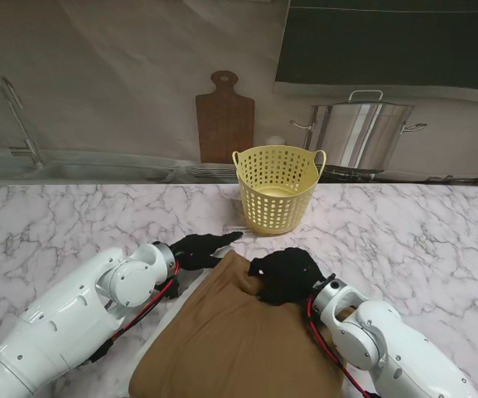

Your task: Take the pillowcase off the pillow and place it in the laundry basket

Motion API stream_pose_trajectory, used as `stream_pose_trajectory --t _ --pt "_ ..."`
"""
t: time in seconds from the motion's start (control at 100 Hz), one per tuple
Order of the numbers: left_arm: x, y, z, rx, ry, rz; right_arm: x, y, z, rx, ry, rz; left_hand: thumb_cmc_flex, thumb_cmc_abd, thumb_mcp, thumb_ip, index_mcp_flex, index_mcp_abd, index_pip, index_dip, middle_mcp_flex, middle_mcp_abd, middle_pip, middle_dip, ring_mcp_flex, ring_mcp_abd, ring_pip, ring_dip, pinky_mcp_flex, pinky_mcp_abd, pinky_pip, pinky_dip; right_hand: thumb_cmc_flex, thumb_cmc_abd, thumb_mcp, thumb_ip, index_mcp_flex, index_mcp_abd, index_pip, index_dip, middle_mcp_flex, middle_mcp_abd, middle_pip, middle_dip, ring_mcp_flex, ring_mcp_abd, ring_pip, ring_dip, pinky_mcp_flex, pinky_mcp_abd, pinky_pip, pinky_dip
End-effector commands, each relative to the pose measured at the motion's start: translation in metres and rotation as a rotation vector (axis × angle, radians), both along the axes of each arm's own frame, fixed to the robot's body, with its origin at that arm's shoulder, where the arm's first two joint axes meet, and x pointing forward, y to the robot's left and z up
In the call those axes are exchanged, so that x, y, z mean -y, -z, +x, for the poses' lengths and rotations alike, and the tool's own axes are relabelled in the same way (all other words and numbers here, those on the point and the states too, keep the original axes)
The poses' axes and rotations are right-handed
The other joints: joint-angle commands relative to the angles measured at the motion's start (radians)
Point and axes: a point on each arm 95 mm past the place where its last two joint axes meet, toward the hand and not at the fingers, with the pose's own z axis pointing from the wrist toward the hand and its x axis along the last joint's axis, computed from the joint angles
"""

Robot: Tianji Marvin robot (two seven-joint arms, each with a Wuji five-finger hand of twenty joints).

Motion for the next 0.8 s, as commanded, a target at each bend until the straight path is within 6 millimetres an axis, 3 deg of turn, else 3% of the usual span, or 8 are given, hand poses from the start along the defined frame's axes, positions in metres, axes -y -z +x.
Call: stream_pose_trajectory --t 0.0,0.29,0.57,0.63,0.72,0.79 --pt "0.002 0.003 0.0 -0.019 0.003 0.008 -0.008 0.001 -0.001 0.008 -0.027 0.006 0.044 0.041 0.015 0.007 -0.004 -0.023 0.004 0.017 -0.011 -0.015 -0.005 0.007 0.016 -0.01 0.002 0.015 -0.005 -0.008 -0.193 0.006 0.169 0.009 0.147 0.045 0.071 -0.199 0.123 0.019 0.027 -0.037 0.1 0.043 0.067 -0.173 0.081 0.052 0.007 -0.022 0.006 -0.017" --pt "0.008 -0.007 -0.007 -0.003 0.023 -0.043 -0.016 -0.001 0.005 0.103 -0.086 0.073 0.035 0.04 0.011 0.005 -0.011 -0.019 0.0 0.017 0.003 -0.026 0.005 0.006 0.025 -0.013 0.002 0.013 -0.002 -0.007 -0.194 0.003 0.171 0.056 0.12 0.029 0.054 -0.229 0.136 0.033 -0.012 -0.058 0.072 0.074 0.018 -0.17 0.027 0.056 -0.036 -0.023 -0.049 -0.039" --pt "0.012 -0.023 -0.009 0.042 0.04 -0.065 -0.015 -0.003 0.008 0.127 -0.098 0.093 0.032 0.031 0.011 0.006 0.027 -0.019 0.013 0.023 0.056 -0.044 0.024 0.013 0.038 -0.011 0.008 0.016 0.002 -0.004 -0.184 0.006 0.153 0.117 0.047 0.046 0.002 -0.218 0.126 0.002 -0.048 -0.056 -0.001 0.051 -0.048 -0.147 -0.058 0.053 -0.086 -0.005 -0.077 -0.031" --pt "0.013 -0.018 -0.008 0.013 0.051 -0.047 -0.014 -0.002 0.008 0.125 -0.093 0.086 0.03 0.027 0.012 0.006 0.046 -0.016 0.019 0.026 0.075 -0.044 0.03 0.015 0.043 -0.01 0.008 0.015 0.001 0.0 -0.185 0.005 0.116 0.152 0.012 0.052 -0.005 -0.204 0.118 -0.01 -0.071 -0.053 -0.016 0.04 -0.087 -0.127 -0.077 0.052 -0.12 0.014 -0.083 -0.025" --pt "0.014 -0.006 -0.007 -0.033 0.052 -0.022 -0.01 -0.001 0.007 0.119 -0.077 0.084 0.031 0.021 0.013 0.006 0.066 -0.011 0.025 0.03 0.095 -0.048 0.034 0.017 0.047 -0.008 0.007 0.015 0.002 0.001 -0.185 0.004 -0.01 0.174 -0.064 0.066 -0.057 -0.136 0.079 -0.075 -0.149 -0.048 -0.019 -0.029 -0.159 -0.107 -0.125 0.042 -0.16 0.023 -0.092 -0.011" --pt "0.014 0.002 -0.007 -0.054 0.052 -0.007 -0.006 0.0 0.006 0.11 -0.056 0.089 0.035 0.013 0.014 0.007 0.072 -0.011 0.027 0.031 0.097 -0.048 0.032 0.018 0.047 -0.007 0.007 0.015 0.002 0.003 -0.186 0.003 -0.088 0.218 -0.109 0.09 -0.066 -0.077 -0.024 -0.107 -0.206 -0.03 -0.04 -0.083 -0.227 -0.086 -0.18 0.02 -0.19 0.025 -0.1 -0.007"
